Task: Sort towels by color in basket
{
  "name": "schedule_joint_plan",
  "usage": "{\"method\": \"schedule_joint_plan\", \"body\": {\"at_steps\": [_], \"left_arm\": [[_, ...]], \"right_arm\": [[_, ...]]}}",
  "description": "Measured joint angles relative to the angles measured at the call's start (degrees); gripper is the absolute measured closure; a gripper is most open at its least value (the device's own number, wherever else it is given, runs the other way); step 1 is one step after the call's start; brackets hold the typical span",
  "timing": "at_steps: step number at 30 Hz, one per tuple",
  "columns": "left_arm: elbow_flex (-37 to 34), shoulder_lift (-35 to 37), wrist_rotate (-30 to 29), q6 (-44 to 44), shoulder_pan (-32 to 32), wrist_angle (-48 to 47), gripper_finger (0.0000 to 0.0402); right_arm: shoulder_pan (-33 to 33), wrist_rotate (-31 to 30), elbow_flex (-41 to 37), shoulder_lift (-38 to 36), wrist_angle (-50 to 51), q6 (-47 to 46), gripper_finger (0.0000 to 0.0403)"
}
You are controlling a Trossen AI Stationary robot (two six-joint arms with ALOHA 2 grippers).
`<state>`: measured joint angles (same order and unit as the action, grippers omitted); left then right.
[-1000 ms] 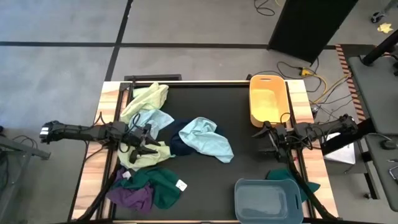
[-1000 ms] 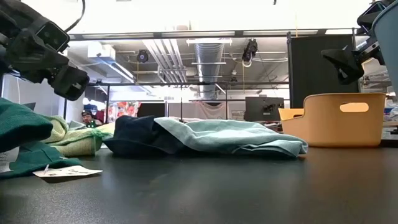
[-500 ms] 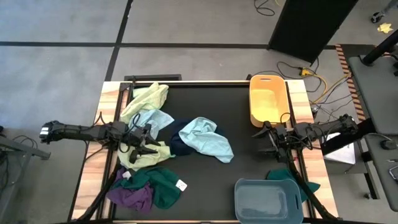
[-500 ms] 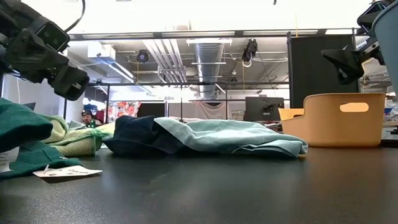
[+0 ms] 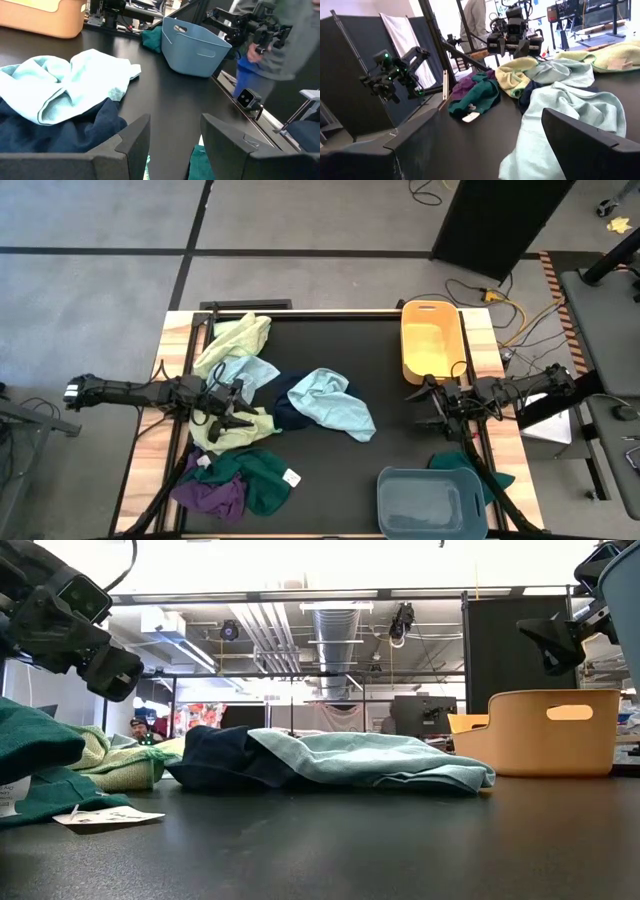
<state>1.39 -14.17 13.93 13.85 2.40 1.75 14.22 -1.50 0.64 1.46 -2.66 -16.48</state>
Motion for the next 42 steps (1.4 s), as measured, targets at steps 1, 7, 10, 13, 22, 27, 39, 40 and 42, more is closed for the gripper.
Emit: {"method": "schedule_joint_plan", "body": {"at_steps": [1, 7, 10, 13, 22, 27, 39, 40, 42], "left_arm": [[0.00, 0.00, -0.01, -0.01, 0.01, -0.01, 0.0242], [0.00, 0.00, -0.01, -0.01, -0.01, -0.01, 0.0242], [-0.01, -0.02, 0.00, -0.01, 0.01, -0.05, 0.0242], [-0.01, -0.11, 0.00, -0.01, 0.00, -0.05, 0.0242], [-0.02, -0.33, 0.01, -0.01, 0.01, -0.08, 0.0242], [-0.02, -0.42, -0.02, -0.01, 0.01, -0.05, 0.0242], [-0.02, -0.78, 0.01, 0.00, 0.01, -0.09, 0.0242], [-0.02, -0.83, -0.01, -0.01, 0.01, 0.03, 0.0242], [-0.02, -0.85, -0.01, 0.00, 0.01, -0.05, 0.0242]], "right_arm": [[0.00, -0.17, -0.01, 0.03, -1.04, 0.38, 0.0060], [0.00, -0.85, 1.54, 0.29, -6.16, -7.47, 0.0060], [0.04, 2.88, 5.40, 3.98, -2.08, -9.18, 0.0060], [0.02, 2.64, 10.75, 11.02, 6.68, -9.94, 0.0060], [0.04, 5.11, 28.56, 36.98, 12.46, -33.37, 0.0060], [0.02, 9.37, 37.56, 46.47, 11.96, -50.48, 0.0060], [0.28, 20.93, 48.57, 53.74, 21.43, -66.79, 0.0060], [0.28, 20.90, 49.41, 53.59, 27.72, -67.82, 0.0060], [0.51, 19.56, 51.46, 53.82, 44.47, -70.32, 0.0060]]}}
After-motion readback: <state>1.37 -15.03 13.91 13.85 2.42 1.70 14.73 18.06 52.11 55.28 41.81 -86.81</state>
